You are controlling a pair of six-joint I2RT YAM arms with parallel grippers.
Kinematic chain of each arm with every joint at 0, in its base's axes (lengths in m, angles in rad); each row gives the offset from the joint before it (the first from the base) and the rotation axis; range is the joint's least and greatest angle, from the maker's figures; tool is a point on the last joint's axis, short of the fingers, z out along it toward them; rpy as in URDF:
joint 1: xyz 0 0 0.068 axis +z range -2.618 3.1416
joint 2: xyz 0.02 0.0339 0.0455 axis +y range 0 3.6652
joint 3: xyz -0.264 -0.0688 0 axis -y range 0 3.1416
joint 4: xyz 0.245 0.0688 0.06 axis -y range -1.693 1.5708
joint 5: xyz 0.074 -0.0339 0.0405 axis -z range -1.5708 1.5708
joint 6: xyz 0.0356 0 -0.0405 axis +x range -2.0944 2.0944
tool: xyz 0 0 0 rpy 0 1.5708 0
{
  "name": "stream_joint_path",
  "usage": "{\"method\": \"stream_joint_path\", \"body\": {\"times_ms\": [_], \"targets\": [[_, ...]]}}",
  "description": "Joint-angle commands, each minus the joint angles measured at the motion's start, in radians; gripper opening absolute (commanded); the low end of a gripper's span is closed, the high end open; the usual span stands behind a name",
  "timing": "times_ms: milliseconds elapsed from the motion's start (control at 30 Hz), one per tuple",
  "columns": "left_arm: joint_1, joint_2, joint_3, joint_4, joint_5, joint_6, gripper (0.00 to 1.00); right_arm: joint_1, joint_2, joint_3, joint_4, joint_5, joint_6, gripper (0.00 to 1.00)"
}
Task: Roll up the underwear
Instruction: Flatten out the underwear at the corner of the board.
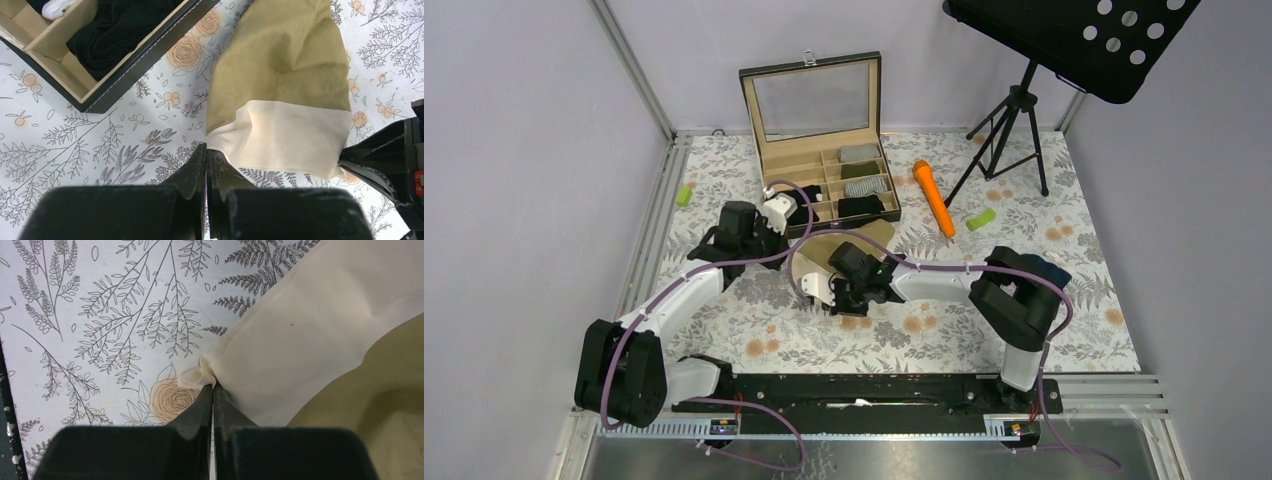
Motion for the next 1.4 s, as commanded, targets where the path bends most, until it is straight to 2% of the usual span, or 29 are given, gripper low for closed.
{"method": "stream_joint_path", "body": {"times_ms": [0,267,367,500,633,733,833,900,967,1067,1133,1167,1233,1300,1333,1367], "targets": [[0.008,-0.043,0.023,-0.020,0.030,0.008,0.00,0.004,-0.036,0.028,-0.082,0.085,-0.032,0.00],[0.018,-0.181,0.212,-0.365,0.159,0.142,0.00,-0.060,-0.360,0.129,-0.357,-0.130,0.028,0.00],[0.018,-0.256,0.298,-0.551,0.300,0.212,0.00,-0.067,-0.453,0.142,-0.434,-0.173,0.088,0.00],[0.018,-0.321,0.358,-0.788,0.458,0.290,0.00,-0.070,-0.549,0.118,-0.481,-0.144,0.145,0.00],[0.018,-0.326,0.409,-0.855,0.502,0.296,0.00,-0.073,-0.585,0.143,-0.543,-0.152,0.172,0.00],[0.018,-0.269,0.513,-0.980,0.590,0.310,0.00,-0.078,-0.611,0.203,-0.624,-0.170,0.212,0.00],[0.016,-0.218,0.632,-1.045,0.657,0.239,0.00,-0.093,-0.650,0.275,-0.743,-0.210,0.226,0.00],[0.016,-0.210,0.644,-1.015,0.684,0.106,0.00,-0.107,-0.671,0.304,-0.791,-0.229,0.246,0.00],[0.017,-0.175,0.592,-0.997,0.739,-0.027,0.00,-0.160,-0.680,0.311,-0.810,-0.255,0.272,0.00],[0.038,-0.117,0.494,-0.841,0.745,-0.215,0.00,-0.360,-0.652,0.279,-0.793,-0.369,0.276,0.00],[0.044,-0.050,0.441,-0.633,0.702,-0.360,0.00,-0.529,-0.585,0.251,-0.744,-0.451,0.287,0.00],[0.044,0.001,0.426,-0.537,0.667,-0.409,0.00,-0.602,-0.532,0.251,-0.721,-0.492,0.283,0.00],[0.042,0.144,0.419,-0.370,0.571,-0.461,0.00,-0.668,-0.391,0.267,-0.676,-0.514,0.265,0.00],[0.042,0.349,0.469,-0.326,0.464,-0.463,0.00,-0.677,-0.255,0.302,-0.678,-0.501,0.209,0.00],[0.042,0.450,0.510,-0.344,0.398,-0.472,0.00,-0.679,-0.181,0.322,-0.674,-0.464,0.214,0.03],[0.043,0.536,0.549,-0.357,0.373,-0.483,0.00,-0.683,-0.111,0.351,-0.675,-0.400,0.240,0.09]]}}
